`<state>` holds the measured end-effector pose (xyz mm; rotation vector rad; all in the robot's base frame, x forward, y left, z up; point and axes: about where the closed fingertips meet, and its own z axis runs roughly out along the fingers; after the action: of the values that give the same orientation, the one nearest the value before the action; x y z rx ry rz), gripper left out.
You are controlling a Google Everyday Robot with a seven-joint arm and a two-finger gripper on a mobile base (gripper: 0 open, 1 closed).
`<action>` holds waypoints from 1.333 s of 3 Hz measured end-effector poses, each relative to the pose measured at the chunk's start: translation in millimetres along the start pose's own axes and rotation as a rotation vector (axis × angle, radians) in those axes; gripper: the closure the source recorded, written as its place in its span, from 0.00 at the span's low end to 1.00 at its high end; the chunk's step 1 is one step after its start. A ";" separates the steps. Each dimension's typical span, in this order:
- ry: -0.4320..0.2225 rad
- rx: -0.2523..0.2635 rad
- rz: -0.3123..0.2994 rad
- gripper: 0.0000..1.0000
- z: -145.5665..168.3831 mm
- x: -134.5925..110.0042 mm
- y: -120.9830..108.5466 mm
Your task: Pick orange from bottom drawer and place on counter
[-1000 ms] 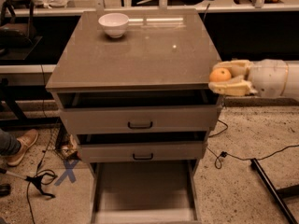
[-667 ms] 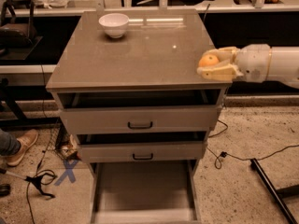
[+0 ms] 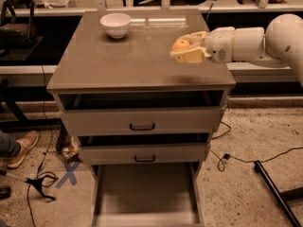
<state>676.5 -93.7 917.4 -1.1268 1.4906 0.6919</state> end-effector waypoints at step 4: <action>0.043 0.131 0.086 1.00 58.6 19.1 -60.1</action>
Offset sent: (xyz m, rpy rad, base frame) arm 0.0291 0.0114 -0.0041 0.0041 0.0029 -0.0429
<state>756.0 -70.1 894.1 -0.9874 1.6051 0.6224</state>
